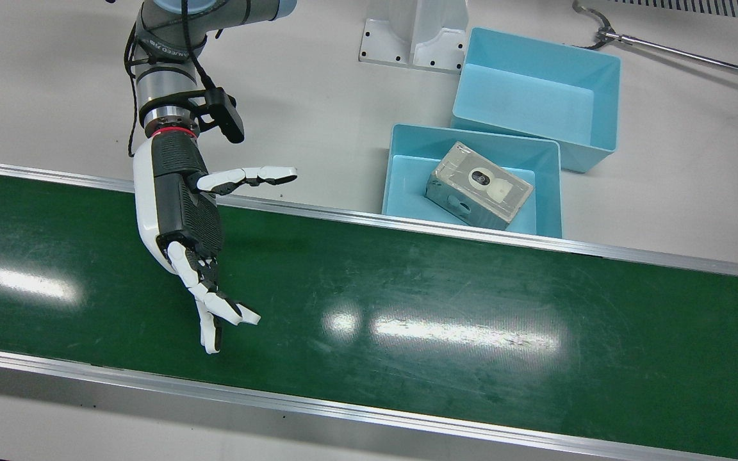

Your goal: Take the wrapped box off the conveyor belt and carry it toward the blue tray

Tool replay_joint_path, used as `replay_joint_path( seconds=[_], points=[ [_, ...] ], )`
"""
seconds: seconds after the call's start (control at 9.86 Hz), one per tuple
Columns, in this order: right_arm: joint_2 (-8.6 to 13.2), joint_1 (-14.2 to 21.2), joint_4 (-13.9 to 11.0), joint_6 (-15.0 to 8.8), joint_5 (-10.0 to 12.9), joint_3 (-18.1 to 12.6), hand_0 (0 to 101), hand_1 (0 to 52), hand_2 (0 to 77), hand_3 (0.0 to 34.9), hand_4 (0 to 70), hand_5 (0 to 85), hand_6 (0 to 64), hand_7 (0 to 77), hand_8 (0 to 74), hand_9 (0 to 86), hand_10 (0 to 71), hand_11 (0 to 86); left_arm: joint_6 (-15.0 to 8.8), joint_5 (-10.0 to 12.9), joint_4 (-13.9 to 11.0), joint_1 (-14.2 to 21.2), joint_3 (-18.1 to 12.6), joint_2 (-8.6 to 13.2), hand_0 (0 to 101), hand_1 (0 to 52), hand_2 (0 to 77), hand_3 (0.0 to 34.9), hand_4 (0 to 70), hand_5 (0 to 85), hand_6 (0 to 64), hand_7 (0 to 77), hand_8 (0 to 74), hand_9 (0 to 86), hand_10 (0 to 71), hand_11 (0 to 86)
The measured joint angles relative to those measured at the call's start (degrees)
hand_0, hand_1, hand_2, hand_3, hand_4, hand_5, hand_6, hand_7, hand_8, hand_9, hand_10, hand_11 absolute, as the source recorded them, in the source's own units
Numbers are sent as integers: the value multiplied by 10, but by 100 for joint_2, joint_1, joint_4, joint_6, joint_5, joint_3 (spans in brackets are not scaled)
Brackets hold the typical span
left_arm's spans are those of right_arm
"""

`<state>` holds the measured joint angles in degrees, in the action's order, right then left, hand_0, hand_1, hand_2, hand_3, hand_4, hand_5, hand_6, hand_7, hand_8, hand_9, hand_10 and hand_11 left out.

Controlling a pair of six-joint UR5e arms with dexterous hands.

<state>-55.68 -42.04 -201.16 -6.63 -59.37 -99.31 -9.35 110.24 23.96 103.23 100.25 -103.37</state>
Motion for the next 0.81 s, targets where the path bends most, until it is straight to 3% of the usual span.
replay_joint_path(
  seconds=[0.2, 0.41, 0.51, 0.61, 0.81],
  points=[
    [42, -7, 91, 19, -82, 189, 494, 136, 87, 5, 191, 180, 136, 289, 44, 87, 5, 22, 0, 0, 0, 0, 0, 0, 0, 0, 5, 0, 0, 5, 5, 5, 5, 5, 5, 5],
    [87, -105, 86, 28, -133, 242, 477, 109, 55, 6, 158, 142, 120, 251, 22, 49, 5, 16, 0, 0, 0, 0, 0, 0, 0, 0, 11, 0, 0, 11, 5, 5, 5, 5, 5, 5],
    [124, -177, -10, 29, -148, 219, 476, 109, 55, 4, 131, 147, 98, 240, 22, 33, 5, 16, 0, 0, 0, 0, 0, 0, 0, 0, 11, 0, 0, 11, 5, 5, 5, 5, 5, 5],
    [152, -222, -179, 29, -153, 162, 478, 164, 71, 3, 142, 175, 82, 251, 22, 33, 5, 11, 0, 0, 0, 0, 0, 0, 0, 0, 11, 0, 0, 11, 5, 5, 5, 5, 5, 5],
    [181, -260, -489, 30, -152, 51, 489, 164, 71, 5, 131, 175, 82, 245, 22, 33, 5, 11, 0, 0, 0, 0, 0, 0, 0, 0, 11, 0, 0, 11, 5, 5, 5, 5, 5, 5]
  ],
)
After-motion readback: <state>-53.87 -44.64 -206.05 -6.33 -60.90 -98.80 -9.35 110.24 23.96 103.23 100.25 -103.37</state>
